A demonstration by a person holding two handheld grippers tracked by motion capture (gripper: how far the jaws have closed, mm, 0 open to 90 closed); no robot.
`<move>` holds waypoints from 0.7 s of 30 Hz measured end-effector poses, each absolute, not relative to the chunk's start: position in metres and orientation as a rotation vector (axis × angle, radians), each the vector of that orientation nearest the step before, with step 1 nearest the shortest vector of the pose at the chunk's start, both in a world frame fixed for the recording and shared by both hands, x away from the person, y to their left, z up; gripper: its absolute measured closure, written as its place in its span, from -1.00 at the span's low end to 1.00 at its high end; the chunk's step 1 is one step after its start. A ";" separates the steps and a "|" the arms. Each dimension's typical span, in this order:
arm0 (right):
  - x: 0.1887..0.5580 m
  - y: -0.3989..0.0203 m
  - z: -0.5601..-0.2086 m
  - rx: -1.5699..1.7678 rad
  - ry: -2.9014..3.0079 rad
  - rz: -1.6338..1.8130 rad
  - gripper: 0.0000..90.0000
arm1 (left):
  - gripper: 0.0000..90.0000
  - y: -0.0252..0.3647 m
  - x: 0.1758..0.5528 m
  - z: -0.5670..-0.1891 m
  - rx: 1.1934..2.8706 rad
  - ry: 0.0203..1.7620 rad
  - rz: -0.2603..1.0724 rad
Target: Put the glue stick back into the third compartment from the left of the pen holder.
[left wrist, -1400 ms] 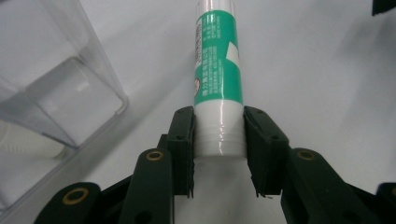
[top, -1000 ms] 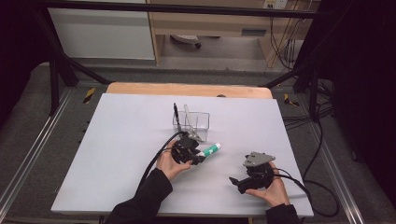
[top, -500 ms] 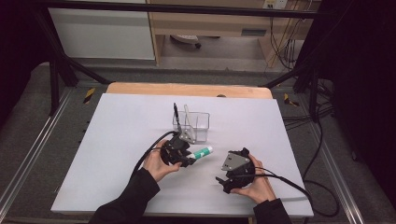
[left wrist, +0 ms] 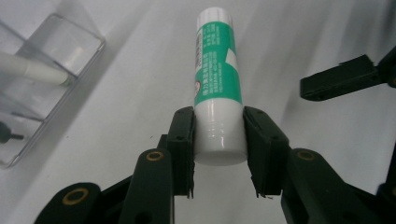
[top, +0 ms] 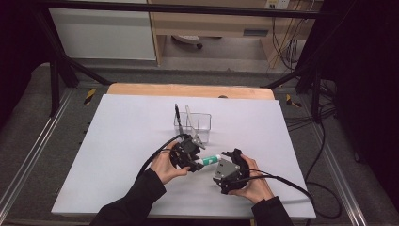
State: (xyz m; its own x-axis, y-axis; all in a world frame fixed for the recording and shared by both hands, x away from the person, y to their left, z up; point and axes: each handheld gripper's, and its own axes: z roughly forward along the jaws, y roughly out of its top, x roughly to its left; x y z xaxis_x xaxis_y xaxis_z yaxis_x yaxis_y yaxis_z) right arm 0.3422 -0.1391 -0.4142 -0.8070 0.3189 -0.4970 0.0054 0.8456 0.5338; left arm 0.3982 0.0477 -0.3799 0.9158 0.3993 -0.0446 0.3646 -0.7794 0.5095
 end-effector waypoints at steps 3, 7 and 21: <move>0.341 -0.140 -0.415 0.206 2.429 0.680 -0.67 | 0.43 0.039 0.396 -0.380 2.561 0.516 0.086; 0.340 -0.140 -0.416 0.141 2.426 0.671 -0.54 | 0.43 0.031 0.394 -0.379 2.562 0.496 0.056; 0.339 -0.140 -0.415 0.062 2.381 0.720 -0.17 | 0.43 0.021 0.390 -0.366 2.529 0.486 0.049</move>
